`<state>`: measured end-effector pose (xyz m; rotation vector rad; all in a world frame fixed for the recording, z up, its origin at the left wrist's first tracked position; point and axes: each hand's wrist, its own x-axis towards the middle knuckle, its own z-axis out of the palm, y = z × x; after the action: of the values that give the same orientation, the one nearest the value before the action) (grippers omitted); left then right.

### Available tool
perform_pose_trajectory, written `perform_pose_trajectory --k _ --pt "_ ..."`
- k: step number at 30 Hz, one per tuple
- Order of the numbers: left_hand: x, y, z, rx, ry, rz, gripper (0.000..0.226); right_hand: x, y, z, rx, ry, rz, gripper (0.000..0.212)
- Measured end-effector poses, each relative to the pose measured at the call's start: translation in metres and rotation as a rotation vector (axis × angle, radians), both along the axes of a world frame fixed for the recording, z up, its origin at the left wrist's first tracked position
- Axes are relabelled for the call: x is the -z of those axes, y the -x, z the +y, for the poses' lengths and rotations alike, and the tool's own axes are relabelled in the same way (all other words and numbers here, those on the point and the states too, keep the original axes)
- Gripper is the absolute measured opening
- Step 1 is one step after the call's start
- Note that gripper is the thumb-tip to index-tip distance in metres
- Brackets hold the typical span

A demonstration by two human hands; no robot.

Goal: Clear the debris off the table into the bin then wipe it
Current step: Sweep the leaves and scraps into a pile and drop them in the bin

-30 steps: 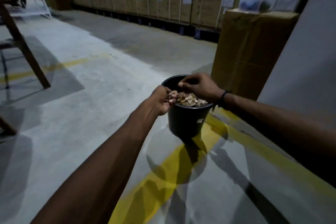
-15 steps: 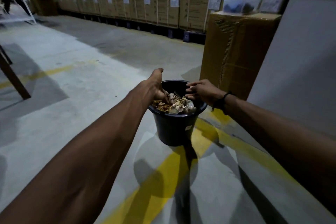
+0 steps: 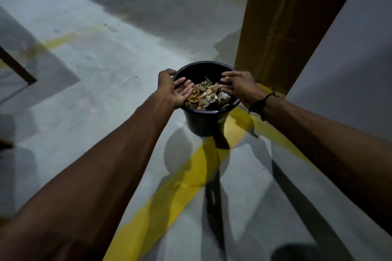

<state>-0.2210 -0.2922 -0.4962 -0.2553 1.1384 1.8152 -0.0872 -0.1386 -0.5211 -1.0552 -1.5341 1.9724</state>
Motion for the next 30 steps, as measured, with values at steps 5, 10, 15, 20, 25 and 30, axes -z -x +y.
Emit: perform_pose_trajectory --k 5,10,15,20,25,30 --pt "-0.076 -0.02 -0.03 -0.048 0.029 -0.052 0.029 -0.072 -0.03 -0.031 0.028 0.054 -0.031 0.029" --pt "-0.182 -0.038 -0.052 -0.036 0.128 -0.09 0.026 -0.172 -0.048 -0.063 0.052 0.105 -0.095 0.03" --pt "-0.3 -0.056 -0.06 0.062 0.237 -0.079 0.026 -0.29 -0.064 -0.082 0.083 0.175 -0.101 0.023" --pt "-0.417 -0.071 -0.057 0.197 0.292 0.046 0.027 -0.422 -0.082 -0.092 0.106 0.187 -0.081 0.018" --pt "-0.526 -0.097 -0.055 0.315 0.295 0.13 0.025 -0.541 -0.123 -0.1 0.168 0.164 -0.06 0.029" --pt "-0.619 -0.128 -0.048 0.394 0.242 0.177 0.024 -0.632 -0.184 -0.102 0.278 0.147 -0.021 0.023"
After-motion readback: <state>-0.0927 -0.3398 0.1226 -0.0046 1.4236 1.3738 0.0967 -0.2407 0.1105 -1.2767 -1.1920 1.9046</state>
